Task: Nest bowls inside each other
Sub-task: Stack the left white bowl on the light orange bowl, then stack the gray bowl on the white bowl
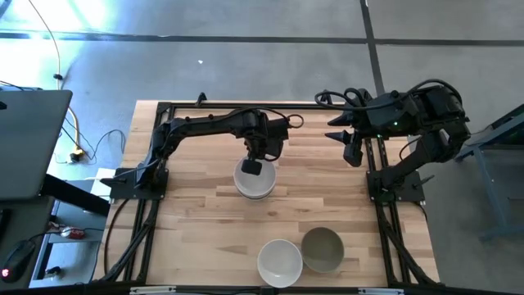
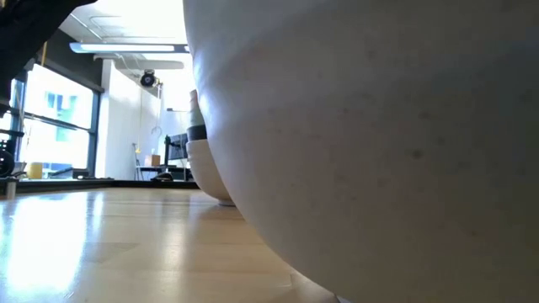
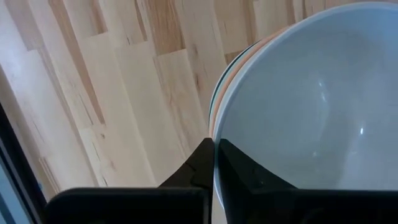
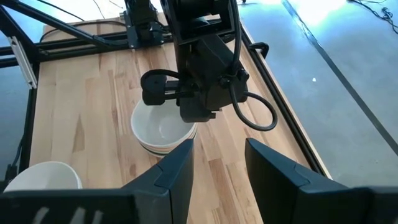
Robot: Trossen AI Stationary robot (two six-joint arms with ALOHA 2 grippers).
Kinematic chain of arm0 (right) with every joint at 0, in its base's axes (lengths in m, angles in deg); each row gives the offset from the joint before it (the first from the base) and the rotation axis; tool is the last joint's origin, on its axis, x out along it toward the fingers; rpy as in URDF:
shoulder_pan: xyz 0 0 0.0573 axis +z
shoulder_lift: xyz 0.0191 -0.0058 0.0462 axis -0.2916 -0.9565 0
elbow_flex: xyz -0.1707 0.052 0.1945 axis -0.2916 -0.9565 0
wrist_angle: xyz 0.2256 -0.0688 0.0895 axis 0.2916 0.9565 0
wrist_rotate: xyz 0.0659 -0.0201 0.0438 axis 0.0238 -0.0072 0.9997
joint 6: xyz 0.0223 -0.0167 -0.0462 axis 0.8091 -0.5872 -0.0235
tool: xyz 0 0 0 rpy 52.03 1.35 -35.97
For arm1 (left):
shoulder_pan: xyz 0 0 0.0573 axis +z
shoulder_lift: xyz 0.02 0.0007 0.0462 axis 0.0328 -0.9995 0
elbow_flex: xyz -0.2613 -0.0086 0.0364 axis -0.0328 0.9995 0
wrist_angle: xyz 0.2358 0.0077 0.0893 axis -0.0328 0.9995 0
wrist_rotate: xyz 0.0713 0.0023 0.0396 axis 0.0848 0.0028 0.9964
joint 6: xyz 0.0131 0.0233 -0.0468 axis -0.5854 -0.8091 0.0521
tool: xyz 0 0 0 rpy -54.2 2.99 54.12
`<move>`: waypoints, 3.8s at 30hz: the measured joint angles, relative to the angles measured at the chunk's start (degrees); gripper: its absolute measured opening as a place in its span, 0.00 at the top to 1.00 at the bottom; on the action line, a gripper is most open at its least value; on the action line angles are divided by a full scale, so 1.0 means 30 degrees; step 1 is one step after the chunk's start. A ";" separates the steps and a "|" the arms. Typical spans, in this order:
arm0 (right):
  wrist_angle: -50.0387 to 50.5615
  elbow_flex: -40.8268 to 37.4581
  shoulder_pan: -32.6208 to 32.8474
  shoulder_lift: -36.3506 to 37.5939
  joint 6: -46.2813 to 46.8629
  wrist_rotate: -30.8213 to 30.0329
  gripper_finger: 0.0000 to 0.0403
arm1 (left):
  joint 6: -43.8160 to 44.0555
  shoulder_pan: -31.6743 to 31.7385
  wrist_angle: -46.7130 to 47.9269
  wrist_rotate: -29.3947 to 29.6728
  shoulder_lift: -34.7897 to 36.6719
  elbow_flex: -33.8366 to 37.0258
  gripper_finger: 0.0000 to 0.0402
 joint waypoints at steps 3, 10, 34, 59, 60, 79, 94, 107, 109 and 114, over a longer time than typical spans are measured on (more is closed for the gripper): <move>0.0001 0.0000 0.0000 0.0000 0.0146 0.0000 0.66 | 0.0061 0.0077 -0.0007 -0.0293 -0.0040 0.0003 0.99; 0.0001 -0.0007 0.0000 0.0000 0.0299 0.0015 0.66 | 0.0073 0.0096 0.0007 -0.0300 -0.0182 0.0019 0.99; 0.0001 -0.0007 0.0000 0.0000 0.0289 0.0058 0.66 | -0.0002 0.0140 0.0015 -0.0289 -0.0280 0.0015 0.99; 0.0001 -0.0007 0.0000 0.0000 0.0291 0.0080 0.66 | 0.0707 -0.0031 0.0069 0.0230 -0.0258 -0.0513 0.86; 0.0001 -0.0007 0.0000 0.0000 0.0291 0.0087 0.66 | 0.0708 -0.0028 0.0168 0.0236 -0.0258 -0.0626 0.84; -0.0012 -0.1632 -0.0020 0.0240 0.1794 0.2638 0.66 | 0.3258 -0.1813 0.2679 0.0029 0.3553 -0.2283 0.59; -0.0108 -0.8900 0.0398 0.1994 0.3688 0.5236 0.66 | 0.6979 -0.3662 0.1783 0.0759 0.8392 -0.0565 0.55; -0.1497 -1.3340 0.2763 0.2301 0.6350 0.7933 0.66 | 1.0459 -0.4956 -0.3217 0.1329 1.3258 0.7666 0.55; -0.2171 -1.4015 0.3219 0.2280 0.6741 0.8323 0.66 | 1.0920 -0.5070 -0.3968 0.1501 1.3908 0.8899 0.55; -0.4577 -1.5889 0.4109 0.2288 0.7691 0.9414 0.66 | 1.1739 -0.5395 -0.5891 0.2134 1.5166 1.1056 0.55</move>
